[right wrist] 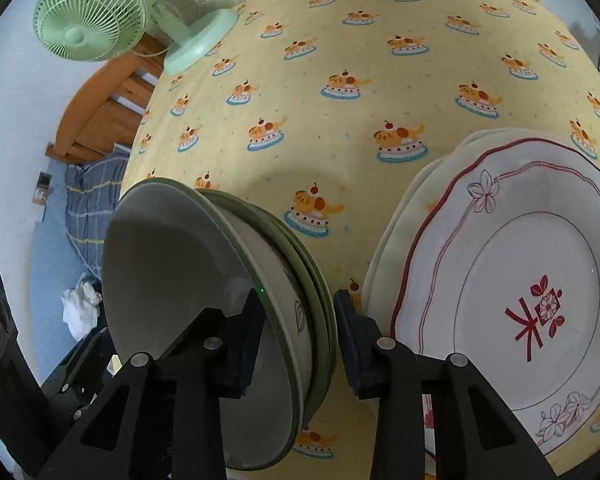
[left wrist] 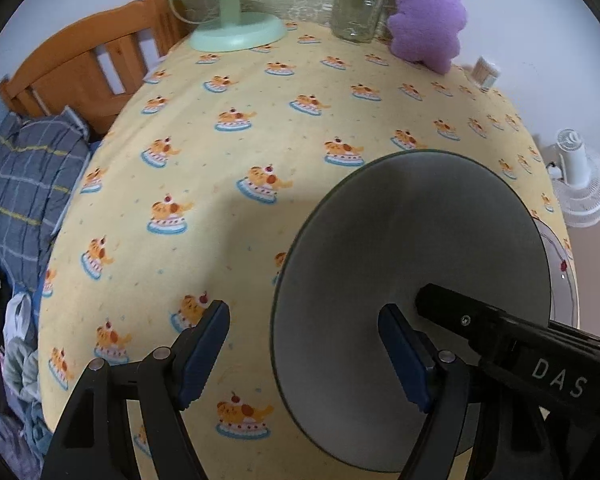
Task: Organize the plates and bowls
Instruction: 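Grip the rims of the nested grey bowls with both tools, then lift the nested bowls with both tools and carry them over the plate stack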
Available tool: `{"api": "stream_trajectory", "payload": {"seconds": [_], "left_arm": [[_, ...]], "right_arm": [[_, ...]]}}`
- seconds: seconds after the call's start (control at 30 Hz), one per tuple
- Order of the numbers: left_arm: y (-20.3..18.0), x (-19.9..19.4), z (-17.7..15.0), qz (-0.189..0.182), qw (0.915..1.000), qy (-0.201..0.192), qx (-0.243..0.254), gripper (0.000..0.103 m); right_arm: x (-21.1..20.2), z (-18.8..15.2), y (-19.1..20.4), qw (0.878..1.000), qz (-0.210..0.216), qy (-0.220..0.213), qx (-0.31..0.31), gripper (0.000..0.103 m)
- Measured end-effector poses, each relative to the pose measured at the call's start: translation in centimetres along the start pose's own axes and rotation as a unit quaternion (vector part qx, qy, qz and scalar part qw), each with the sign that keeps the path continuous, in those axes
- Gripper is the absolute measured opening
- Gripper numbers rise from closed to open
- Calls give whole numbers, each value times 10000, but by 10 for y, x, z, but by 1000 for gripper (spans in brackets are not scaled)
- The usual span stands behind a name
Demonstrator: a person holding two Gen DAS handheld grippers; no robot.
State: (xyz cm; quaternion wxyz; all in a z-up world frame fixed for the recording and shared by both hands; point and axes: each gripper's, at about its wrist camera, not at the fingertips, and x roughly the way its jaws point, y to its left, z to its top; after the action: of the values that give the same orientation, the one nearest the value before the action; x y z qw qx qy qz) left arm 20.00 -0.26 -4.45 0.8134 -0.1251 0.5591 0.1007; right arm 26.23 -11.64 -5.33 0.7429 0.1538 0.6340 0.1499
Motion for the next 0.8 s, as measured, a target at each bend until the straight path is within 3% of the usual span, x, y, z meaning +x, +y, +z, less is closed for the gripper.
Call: {"api": "stream_trajectory", "payload": {"seconds": [0.43,0.67,0.73,0.8], "left_arm": [[10,16,6,-1105,9936,96,218,78],[13,23,6,-1510,9882,203,176,77],[11,23,7,-1611,9864,225,213,73],[9,22,7,-1711,9847,219,243,61]], "right_arm": [[-2,-3,5,9989,-353,-142,281,38],[-3,-9,6,9972,-461,-358,477,38],[-3,-7,6,9971,-468,-355,491,38],[-3,-7,6,9971,-473,-345,479,38]]}}
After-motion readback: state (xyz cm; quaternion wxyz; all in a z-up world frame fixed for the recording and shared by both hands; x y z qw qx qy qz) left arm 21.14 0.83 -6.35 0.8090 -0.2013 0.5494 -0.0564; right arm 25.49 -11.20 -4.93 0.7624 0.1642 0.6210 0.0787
